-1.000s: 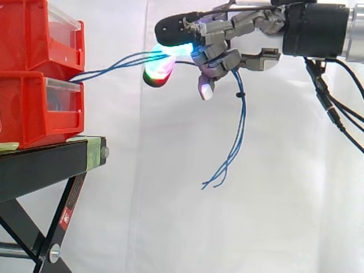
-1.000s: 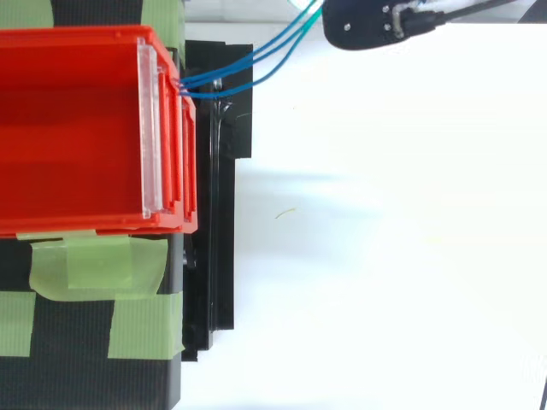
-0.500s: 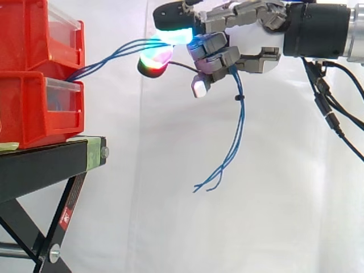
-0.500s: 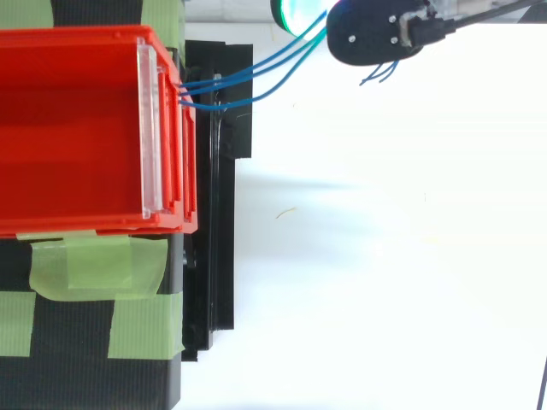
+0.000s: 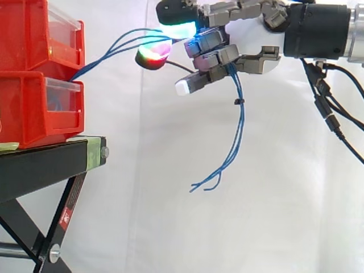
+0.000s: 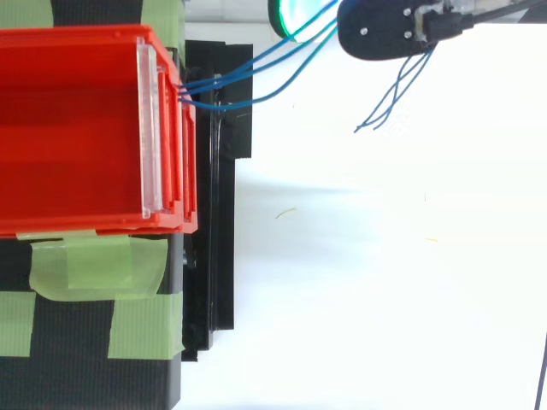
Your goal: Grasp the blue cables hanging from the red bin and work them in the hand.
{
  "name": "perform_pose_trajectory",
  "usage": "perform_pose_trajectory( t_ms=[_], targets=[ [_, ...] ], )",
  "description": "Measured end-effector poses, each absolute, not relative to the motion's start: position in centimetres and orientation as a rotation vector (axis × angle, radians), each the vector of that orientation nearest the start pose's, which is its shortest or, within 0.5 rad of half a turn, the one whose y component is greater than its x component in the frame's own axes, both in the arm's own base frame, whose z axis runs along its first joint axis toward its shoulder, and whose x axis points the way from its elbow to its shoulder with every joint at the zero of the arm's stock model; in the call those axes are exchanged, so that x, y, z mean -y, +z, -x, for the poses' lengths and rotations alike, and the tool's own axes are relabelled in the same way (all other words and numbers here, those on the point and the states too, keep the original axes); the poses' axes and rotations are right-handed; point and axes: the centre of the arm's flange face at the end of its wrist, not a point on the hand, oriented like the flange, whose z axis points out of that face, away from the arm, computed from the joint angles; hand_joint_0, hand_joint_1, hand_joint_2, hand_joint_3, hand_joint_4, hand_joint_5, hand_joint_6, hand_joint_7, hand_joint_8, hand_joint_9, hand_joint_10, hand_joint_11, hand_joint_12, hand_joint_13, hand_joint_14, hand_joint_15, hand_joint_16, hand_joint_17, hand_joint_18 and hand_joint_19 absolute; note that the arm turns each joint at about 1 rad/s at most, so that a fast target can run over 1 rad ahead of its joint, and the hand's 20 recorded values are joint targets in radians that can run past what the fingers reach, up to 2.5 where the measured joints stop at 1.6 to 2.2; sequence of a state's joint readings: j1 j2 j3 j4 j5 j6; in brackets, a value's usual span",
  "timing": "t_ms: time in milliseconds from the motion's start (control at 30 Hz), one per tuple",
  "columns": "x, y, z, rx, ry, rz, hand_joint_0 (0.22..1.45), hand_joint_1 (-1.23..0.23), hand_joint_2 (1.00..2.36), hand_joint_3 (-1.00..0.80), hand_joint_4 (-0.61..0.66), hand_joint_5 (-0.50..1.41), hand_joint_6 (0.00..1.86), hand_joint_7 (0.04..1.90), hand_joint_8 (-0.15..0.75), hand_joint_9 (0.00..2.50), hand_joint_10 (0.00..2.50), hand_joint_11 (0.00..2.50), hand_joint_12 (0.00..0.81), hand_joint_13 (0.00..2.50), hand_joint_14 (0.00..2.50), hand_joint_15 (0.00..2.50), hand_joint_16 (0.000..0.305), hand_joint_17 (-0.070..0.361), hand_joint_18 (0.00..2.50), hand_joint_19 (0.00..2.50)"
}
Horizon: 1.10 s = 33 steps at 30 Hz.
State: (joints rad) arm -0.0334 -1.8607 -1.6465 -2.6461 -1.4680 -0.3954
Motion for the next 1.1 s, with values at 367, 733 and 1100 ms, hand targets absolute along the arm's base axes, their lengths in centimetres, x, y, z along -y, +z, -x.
perform_pose_trajectory(
  t_ms=[367, 733, 1100],
  targets=[
    [16.27, 34.39, -59.42, -1.181, 0.860, -0.921, 0.91, -0.78, 1.03, 0.12, 0.31, 0.18, 0.19, 1.24, 0.448, 0.17, 2.50, 2.36, 0.522, 0.61, 2.50, 1.45, 0.070, 0.157, 0.80, 0.41],
    [16.28, 34.36, -59.40, -1.181, 0.861, -0.925, 1.13, -0.75, 1.01, 0.04, 0.24, 0.22, 0.19, 1.26, 0.377, 0.24, 2.50, 2.38, 0.455, 0.60, 2.50, 1.51, 0.048, 0.107, 0.68, 0.69],
    [16.21, 34.37, -59.42, -1.173, 0.879, -0.938, 0.84, -0.73, 1.02, -0.33, 0.27, 0.22, 0.15, 1.28, 0.400, 0.28, 2.50, 2.42, 0.494, 0.66, 2.50, 1.54, 0.058, 0.130, 0.85, 0.70]
  ],
)
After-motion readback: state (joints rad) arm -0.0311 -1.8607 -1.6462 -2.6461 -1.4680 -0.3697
